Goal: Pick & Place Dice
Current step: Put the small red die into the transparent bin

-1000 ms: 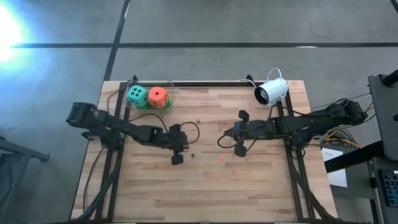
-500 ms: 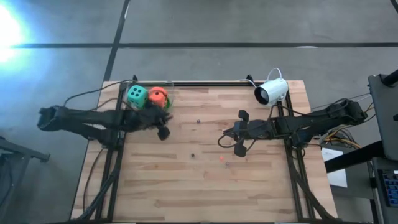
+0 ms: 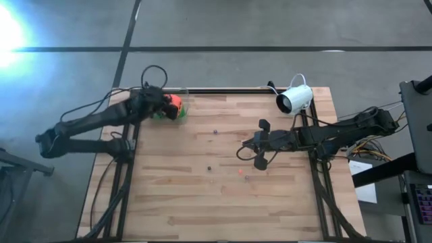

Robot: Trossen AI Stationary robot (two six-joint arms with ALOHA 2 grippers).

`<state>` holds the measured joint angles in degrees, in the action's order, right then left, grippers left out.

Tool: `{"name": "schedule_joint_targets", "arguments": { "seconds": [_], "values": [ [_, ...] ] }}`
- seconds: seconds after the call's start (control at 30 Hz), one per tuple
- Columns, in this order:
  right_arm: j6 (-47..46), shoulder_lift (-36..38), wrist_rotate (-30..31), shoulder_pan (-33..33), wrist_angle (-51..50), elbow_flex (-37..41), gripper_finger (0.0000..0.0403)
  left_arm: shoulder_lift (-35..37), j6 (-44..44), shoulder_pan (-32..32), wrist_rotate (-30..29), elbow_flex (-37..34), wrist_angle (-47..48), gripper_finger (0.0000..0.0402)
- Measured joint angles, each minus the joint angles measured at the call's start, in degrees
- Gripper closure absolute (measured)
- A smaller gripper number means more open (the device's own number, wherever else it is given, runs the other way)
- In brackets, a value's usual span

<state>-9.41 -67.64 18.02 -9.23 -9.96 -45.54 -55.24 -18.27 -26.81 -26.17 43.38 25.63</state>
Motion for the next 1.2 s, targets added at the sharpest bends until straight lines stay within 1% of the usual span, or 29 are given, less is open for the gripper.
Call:
{"name": "schedule_joint_targets", "arguments": {
  "seconds": [0.2,0.37,0.5,0.77,1.07,1.2],
  "values": [
    [0.0,0.0,0.0,0.0,0.0,0.0,0.0376,0.0,0.3,-5.4,0.2,1.9,1.5,0.035],
    [0.0,0.0,0.0,0.0,0.0,0.0,0.0376,-0.2,0.2,-8.2,0.2,2.7,4.4,0.035],
    [0.0,0.0,0.0,0.0,0.0,0.0,0.0376,-1.8,-1.5,-10.0,0.2,2.8,5.5,0.035],
    [0.0,0.0,0.0,0.0,0.0,0.0,0.0376,-6.6,-1.3,-11.7,0.2,2.9,4.8,0.0344],
    [0.0,0.0,0.0,0.0,0.0,0.0,0.0376,-7.2,-1.5,-12.4,0.2,2.8,3.3,0.0312],
    [0.0,0.0,0.0,0.0,0.0,0.0,0.0376,-7.4,-1.7,-12.4,0.2,2.8,3.3,0.0306]
  ]
}}
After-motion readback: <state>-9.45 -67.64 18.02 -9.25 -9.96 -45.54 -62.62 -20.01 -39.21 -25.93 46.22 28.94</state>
